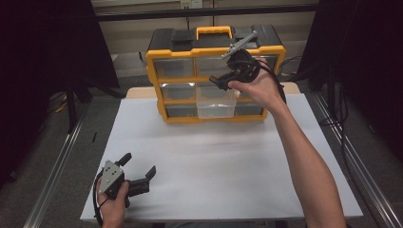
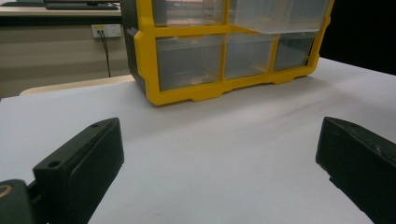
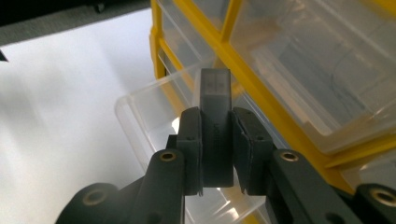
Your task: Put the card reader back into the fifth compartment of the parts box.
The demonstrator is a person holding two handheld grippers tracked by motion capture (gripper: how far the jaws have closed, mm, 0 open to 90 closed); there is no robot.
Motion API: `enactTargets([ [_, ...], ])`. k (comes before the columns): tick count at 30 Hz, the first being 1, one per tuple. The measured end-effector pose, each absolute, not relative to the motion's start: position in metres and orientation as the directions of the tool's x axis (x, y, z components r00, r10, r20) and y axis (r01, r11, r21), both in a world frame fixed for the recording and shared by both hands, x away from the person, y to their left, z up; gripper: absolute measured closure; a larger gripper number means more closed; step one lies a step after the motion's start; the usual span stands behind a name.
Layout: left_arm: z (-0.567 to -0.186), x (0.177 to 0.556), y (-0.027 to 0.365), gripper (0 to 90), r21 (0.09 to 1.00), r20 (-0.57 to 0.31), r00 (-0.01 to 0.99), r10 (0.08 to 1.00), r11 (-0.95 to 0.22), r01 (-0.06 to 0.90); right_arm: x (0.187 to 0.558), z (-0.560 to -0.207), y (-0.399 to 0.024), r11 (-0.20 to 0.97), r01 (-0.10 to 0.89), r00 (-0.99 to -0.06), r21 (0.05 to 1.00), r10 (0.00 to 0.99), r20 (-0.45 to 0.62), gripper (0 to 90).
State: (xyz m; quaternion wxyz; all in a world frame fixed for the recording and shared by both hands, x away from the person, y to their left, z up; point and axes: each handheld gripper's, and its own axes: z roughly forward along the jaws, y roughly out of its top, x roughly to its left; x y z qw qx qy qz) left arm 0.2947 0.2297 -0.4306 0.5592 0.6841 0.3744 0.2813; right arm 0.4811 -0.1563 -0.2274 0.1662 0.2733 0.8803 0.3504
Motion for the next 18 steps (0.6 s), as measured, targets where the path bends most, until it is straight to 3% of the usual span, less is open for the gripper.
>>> enactTargets([
  [18,-0.431,0.295,0.230,1.2,0.975,-0.037,0.565,0.824,-0.095,0.201,0.497,-0.244,-0.139,0.677,0.418,-0.819,0.606,0.569,-0.070,74.1],
])
